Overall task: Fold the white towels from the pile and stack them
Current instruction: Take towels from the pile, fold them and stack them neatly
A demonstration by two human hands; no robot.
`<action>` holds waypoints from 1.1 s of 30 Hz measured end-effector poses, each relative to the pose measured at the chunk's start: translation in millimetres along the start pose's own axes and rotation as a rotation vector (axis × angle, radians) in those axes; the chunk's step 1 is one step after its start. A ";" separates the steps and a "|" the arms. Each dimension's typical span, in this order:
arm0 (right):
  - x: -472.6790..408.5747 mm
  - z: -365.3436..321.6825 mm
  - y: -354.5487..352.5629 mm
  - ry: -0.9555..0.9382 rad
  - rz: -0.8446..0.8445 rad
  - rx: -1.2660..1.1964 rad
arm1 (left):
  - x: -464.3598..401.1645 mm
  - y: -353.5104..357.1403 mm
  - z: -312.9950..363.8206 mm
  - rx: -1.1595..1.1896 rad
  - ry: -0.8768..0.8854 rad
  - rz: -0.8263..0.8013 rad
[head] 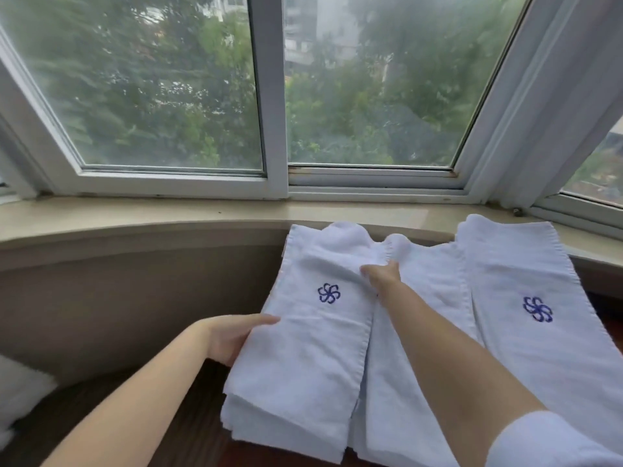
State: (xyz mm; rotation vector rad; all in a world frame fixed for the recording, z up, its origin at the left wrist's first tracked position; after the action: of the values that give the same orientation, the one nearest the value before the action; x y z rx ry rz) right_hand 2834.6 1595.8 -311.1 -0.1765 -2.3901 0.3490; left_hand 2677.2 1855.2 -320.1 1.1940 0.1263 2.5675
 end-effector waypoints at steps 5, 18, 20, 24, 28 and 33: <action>-9.6 -2.7 -2.2 -0.022 -0.006 -0.115 | -34.7 5.4 46.6 0.018 0.225 0.206; -19.4 -8.8 18.2 -0.038 0.030 -0.159 | -66.3 -10.6 93.0 0.014 0.132 0.250; -19.9 -9.9 18.8 -0.019 0.072 -0.156 | -79.3 -12.1 105.1 0.063 0.226 0.379; -17.8 -20.9 20.2 -0.002 0.066 -0.207 | -92.5 -0.3 127.4 -0.182 0.347 0.470; -15.4 -32.1 21.1 -0.255 0.075 -0.364 | -91.4 10.3 150.5 -0.112 0.681 0.584; -17.5 -24.5 23.5 -0.204 -0.053 -0.301 | -88.1 -4.7 128.0 -0.141 0.619 0.646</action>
State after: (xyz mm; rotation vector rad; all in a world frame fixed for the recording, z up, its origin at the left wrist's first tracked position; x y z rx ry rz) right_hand 2864.8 1619.3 -311.6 -0.2233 -2.6350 -0.0211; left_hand 2828.8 1826.1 -302.4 0.3771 -0.3610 3.3552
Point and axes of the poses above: each hand's wrist, its own x-axis away from the middle knuckle, its own y-axis out of the palm, z = x × y, the point moved 3 cm from there along -x, towards the middle knuckle, and after that the axes turned 8 degrees about y, right-handed, at the moved point
